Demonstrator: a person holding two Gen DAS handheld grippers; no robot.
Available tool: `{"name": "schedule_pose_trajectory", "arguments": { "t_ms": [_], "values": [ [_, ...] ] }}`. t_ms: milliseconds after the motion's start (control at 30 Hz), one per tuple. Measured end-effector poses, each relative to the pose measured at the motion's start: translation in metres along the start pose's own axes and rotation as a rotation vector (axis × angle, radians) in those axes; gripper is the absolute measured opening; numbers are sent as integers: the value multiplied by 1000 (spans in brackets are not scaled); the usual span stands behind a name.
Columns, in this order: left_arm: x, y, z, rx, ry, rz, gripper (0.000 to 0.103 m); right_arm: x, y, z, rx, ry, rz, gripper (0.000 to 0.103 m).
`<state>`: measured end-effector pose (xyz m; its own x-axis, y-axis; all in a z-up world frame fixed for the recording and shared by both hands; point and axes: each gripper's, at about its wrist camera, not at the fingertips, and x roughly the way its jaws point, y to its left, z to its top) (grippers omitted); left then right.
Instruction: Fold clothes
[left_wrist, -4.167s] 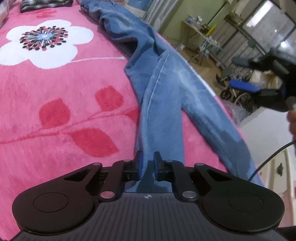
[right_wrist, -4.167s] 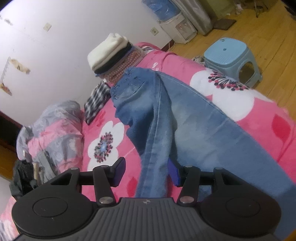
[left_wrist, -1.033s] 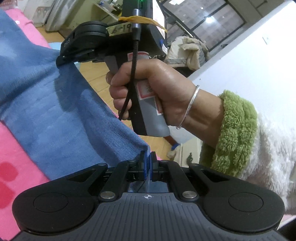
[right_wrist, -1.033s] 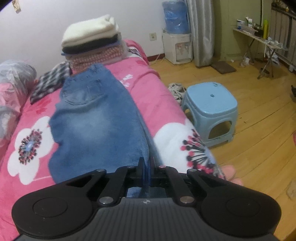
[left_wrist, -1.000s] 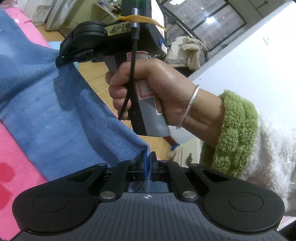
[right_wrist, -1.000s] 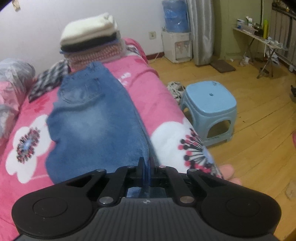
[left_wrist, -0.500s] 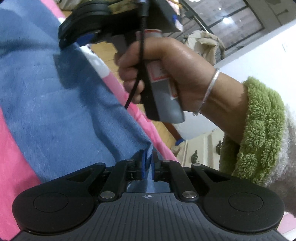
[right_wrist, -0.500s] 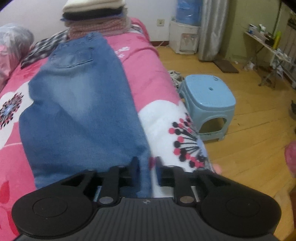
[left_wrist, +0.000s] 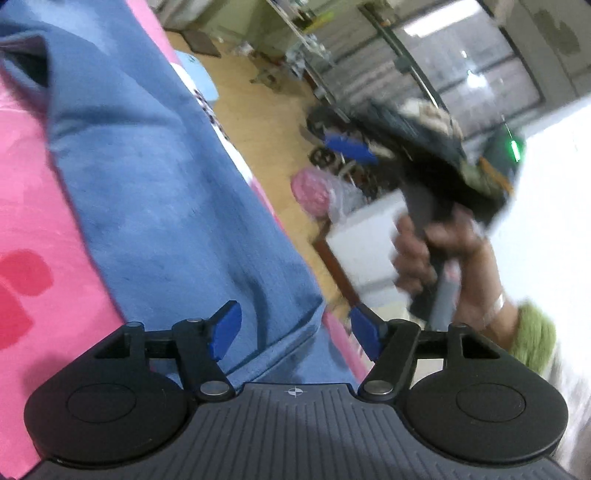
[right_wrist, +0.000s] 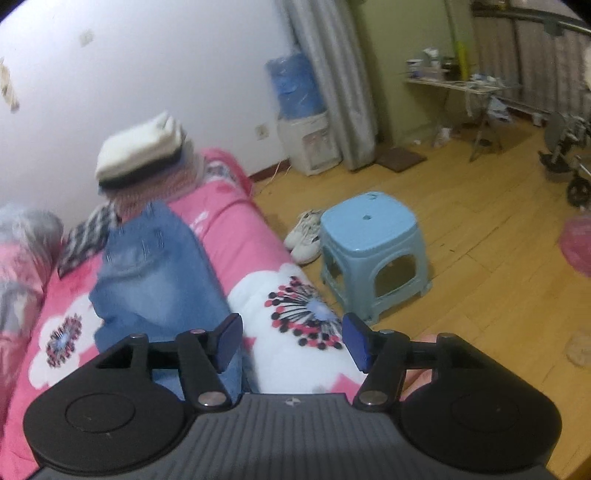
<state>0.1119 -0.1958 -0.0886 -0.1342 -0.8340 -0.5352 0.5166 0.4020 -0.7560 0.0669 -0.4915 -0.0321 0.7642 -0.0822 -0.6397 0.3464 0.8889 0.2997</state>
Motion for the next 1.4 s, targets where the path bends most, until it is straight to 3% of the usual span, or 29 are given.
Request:
{"name": "schedule_pose_trajectory", "arguments": {
  "t_ms": [133, 267, 367, 600, 700, 833, 1000, 1167, 1400],
  "values": [
    [-27, -5, -2, -15, -65, 20, 67, -40, -10, -2, 70, -36, 25, 63],
    [-48, -10, -24, -15, -96, 93, 67, -82, -17, -18, 162, -65, 90, 63],
    [-61, -8, -32, -26, -93, 168, 67, -106, -18, -41, 205, -34, 126, 63],
    [-103, 6, -87, -57, -92, 345, 67, -126, 15, -105, 139, 195, 236, 63],
    [-114, 2, -111, -13, -62, 402, 67, -120, 40, -125, 128, 310, 294, 63],
    [-106, -6, -138, 107, 7, 472, 67, -104, 94, -142, -6, 414, 348, 63],
    [-91, -11, -166, 221, 117, 514, 67, -88, 178, -168, -303, 484, 341, 63],
    [-92, 1, -187, 185, 174, 459, 67, -63, 224, -202, -482, 564, 277, 62],
    [-111, 15, -192, 108, 151, 407, 67, -36, 247, -240, -605, 603, 186, 65]
  ]
}}
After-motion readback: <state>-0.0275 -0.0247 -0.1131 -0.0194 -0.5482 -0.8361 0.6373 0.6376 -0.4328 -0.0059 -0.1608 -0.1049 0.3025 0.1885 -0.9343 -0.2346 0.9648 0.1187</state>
